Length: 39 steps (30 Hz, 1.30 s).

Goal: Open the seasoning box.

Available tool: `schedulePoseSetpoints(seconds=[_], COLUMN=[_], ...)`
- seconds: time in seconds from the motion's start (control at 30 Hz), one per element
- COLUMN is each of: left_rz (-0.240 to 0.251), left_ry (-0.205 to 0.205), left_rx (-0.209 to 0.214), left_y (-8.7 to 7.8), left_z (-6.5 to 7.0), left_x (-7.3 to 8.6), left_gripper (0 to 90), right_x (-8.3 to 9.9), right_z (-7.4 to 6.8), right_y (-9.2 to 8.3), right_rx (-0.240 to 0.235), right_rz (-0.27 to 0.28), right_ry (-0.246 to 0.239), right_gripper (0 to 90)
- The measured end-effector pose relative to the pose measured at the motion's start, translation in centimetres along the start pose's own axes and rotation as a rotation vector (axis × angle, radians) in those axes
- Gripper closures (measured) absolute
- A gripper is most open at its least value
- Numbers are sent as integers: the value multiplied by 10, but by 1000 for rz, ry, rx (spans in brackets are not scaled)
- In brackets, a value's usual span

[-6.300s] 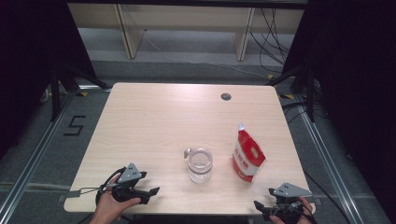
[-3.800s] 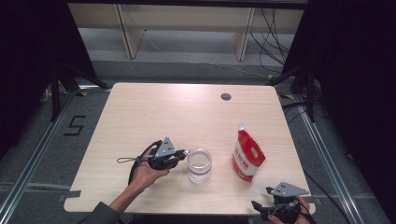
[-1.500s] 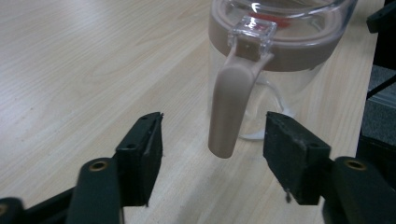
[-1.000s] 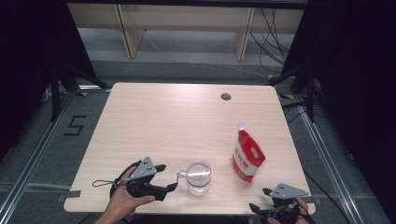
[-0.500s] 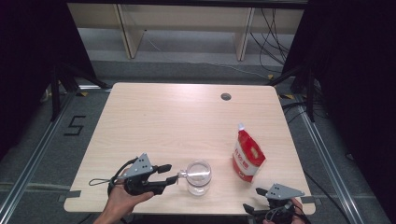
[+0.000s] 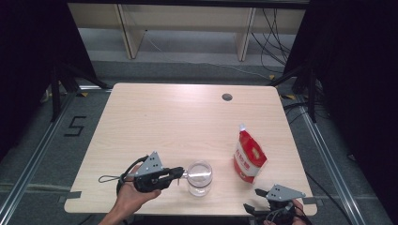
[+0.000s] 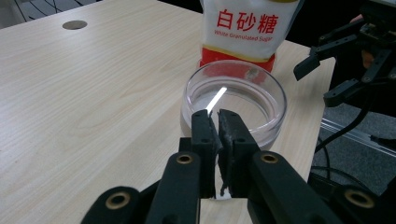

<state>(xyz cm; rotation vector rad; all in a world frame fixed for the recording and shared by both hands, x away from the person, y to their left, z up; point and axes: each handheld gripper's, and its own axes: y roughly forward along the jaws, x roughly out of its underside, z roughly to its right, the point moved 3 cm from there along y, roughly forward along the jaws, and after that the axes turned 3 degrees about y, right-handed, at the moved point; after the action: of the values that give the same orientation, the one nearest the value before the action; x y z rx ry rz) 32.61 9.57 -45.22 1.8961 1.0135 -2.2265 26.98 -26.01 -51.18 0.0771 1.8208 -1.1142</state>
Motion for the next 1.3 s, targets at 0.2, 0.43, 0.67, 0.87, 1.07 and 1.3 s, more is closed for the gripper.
schedulePoseSetpoints(seconds=[0.2, 0.43, 0.67, 0.87, 1.07, 1.3], left_rz=[3, 4, 12, 11, 16, 11], left_ry=[-33, -23, -37, -34, -34, -36], left_rx=[-15, -12, -18, -17, -17, -18], left_y=[3, 2, 2, 2, 3, 2], left_z=[-2, -3, -2, -2, -2, -2], left_x=[2, 3, 4, 5, 4, 6], left_gripper=[850, 848, 847, 847, 848, 852], right_x=[0, -1, -8, -14, -23, -30], right_z=[-3, -4, -11, -19, -27, -31], right_y=[0, 3, 2, 4, 9, 15], right_rx=[-12, -21, -32, -32, -30, -30], right_rz=[-16, -4, 65, 101, 129, 135], right_ry=[21, -21, -29, -59, -90, -126], right_gripper=[305, 333, 432, 523, 579, 617])
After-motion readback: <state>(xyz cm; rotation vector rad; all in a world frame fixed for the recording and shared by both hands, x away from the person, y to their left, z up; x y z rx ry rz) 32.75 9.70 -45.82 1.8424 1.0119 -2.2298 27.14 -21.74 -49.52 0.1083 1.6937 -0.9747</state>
